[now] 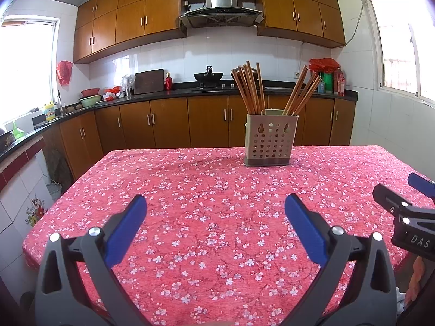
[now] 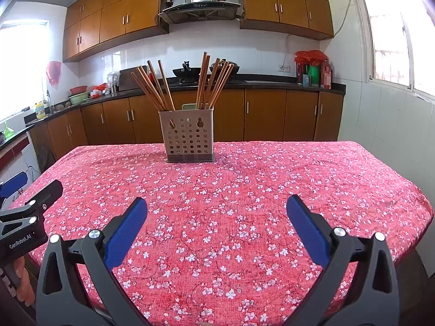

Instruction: Organize utensils

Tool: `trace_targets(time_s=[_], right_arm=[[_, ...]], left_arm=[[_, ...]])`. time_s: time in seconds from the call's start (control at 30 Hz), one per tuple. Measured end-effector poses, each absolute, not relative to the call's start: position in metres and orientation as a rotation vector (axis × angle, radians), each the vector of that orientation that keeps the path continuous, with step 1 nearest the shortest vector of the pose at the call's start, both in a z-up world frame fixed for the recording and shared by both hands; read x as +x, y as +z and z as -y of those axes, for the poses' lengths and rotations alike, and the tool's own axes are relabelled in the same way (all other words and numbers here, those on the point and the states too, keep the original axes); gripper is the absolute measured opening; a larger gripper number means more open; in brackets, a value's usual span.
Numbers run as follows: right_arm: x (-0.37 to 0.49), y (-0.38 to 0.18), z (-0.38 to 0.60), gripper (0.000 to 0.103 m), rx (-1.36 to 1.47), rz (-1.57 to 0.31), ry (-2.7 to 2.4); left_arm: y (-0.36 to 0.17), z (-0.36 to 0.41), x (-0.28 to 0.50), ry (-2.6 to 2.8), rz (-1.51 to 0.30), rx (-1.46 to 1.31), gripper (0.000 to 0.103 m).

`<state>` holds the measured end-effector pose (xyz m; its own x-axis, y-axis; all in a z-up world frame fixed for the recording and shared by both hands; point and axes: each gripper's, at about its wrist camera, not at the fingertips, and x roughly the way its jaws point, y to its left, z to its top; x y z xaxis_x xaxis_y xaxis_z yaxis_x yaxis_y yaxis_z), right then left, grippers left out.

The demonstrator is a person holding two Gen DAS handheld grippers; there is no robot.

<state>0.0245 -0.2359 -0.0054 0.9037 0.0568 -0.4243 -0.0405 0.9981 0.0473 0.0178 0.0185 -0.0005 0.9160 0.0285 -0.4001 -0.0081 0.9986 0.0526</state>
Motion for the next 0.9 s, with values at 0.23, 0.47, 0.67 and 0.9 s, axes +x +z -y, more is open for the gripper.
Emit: trace_targets(time_s=[0.23, 0.47, 0.67, 0.9], right_arm=[[0.0245, -0.0055, 0.2363, 0.101, 0.037, -0.440, 0.051], [0.0250, -0.0057, 0.2368, 0.101, 0.039, -0.440, 0.051], [0.0249, -0.0057, 0.2368, 0.101, 0.038, -0.440, 0.050], [0.0249, -0.0055, 0.2370, 0.101, 0.038, -0.440, 0.051]], left_arm=[[-0.0017, -0.0196, 0.0180, 0.020, -0.415, 0.047, 0.099], [-0.0018, -0.0197, 0.0182, 0.019, -0.416, 0.045, 0.099], [-0.0016, -0.0204, 0.0184, 0.019, -0.416, 0.045, 0.099], [-0.0015, -0.0197, 0.0184, 0.020, -0.416, 0.043, 0.099]])
